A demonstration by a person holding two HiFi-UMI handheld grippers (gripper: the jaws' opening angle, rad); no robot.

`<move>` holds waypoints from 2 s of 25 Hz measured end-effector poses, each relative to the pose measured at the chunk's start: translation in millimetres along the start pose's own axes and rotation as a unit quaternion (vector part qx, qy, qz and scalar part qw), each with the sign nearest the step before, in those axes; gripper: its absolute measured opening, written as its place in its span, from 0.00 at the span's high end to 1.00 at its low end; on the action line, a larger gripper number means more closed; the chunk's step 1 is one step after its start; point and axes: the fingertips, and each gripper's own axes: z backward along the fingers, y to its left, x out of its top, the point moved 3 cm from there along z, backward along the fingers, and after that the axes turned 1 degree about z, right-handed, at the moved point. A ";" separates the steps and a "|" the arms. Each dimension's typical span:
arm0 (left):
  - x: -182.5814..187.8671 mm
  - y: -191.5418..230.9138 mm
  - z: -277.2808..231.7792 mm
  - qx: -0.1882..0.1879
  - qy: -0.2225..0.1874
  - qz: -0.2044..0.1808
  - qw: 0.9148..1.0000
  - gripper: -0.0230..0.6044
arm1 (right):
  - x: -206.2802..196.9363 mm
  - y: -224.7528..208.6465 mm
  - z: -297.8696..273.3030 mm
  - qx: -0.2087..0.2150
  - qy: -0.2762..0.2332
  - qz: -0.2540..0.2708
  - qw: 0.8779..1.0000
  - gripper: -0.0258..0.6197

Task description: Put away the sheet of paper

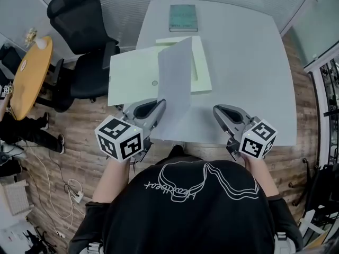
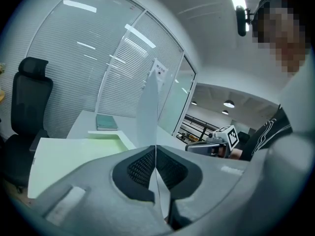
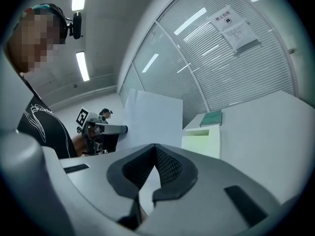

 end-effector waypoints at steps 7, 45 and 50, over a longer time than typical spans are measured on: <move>19.8 63.3 11.3 -0.014 0.004 0.018 1.000 0.95 | 5.1 -21.1 -47.0 -0.012 -0.006 -0.034 0.999 0.95; -22.3 250.5 -17.0 0.024 0.079 0.105 0.991 0.95 | -28.6 -65.4 -86.1 -0.102 0.043 -0.089 0.990 0.94; -35.3 273.5 -28.4 0.030 0.087 0.145 0.985 0.95 | -30.1 -64.7 -85.4 -0.106 0.046 -0.089 0.989 0.95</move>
